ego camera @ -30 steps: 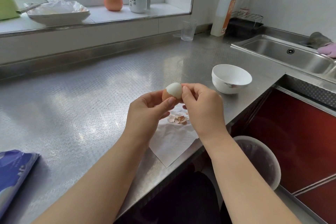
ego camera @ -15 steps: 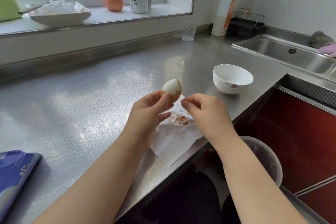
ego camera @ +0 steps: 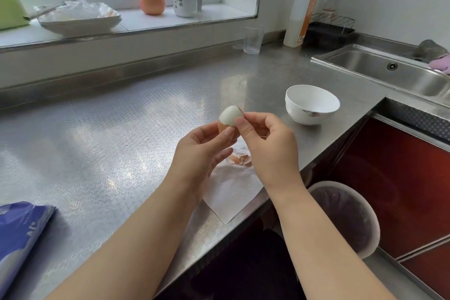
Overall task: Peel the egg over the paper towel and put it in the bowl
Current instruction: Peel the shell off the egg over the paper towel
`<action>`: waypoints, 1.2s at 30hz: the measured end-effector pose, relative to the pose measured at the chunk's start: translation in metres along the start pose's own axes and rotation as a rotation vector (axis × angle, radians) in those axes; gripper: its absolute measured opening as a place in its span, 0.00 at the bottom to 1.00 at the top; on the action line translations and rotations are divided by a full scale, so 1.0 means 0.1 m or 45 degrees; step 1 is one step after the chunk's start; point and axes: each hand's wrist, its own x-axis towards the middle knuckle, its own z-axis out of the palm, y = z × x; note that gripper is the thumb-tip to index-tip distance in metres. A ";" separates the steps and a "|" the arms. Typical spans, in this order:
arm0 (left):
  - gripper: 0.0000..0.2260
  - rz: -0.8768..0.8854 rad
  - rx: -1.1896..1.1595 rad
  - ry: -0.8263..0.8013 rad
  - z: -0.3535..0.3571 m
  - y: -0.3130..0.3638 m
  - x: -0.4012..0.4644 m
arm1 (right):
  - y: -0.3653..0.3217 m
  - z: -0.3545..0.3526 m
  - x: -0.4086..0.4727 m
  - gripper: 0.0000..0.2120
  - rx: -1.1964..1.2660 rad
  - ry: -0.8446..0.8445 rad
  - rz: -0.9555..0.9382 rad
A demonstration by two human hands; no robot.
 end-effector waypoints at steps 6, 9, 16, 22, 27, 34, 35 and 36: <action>0.14 0.021 0.022 0.043 0.00 -0.01 0.01 | 0.05 0.05 -0.02 0.02 -0.028 0.066 -0.046; 0.13 0.044 0.060 0.060 0.00 -0.03 0.01 | 0.14 0.08 0.00 0.05 -0.280 0.136 -0.172; 0.13 0.011 0.064 -0.007 -0.01 -0.01 0.01 | 0.19 0.02 0.10 0.07 -0.416 0.164 -0.224; 0.10 -0.036 -0.040 -0.035 -0.04 0.00 0.03 | 0.27 -0.19 0.16 0.11 -0.526 -0.190 -0.004; 0.10 -0.014 0.072 -0.071 -0.03 -0.03 0.03 | 0.20 -0.23 0.16 0.12 -0.437 -0.139 -0.053; 0.10 0.050 0.202 -0.087 -0.02 -0.06 0.02 | 0.11 -0.15 0.17 0.10 -0.265 -0.179 -0.136; 0.10 0.065 0.219 -0.084 -0.02 -0.06 0.02 | 0.12 -0.14 0.17 0.10 -0.261 -0.167 -0.136; 0.10 0.081 0.241 -0.079 -0.01 -0.06 0.01 | 0.13 -0.15 0.17 0.10 -0.261 -0.151 -0.144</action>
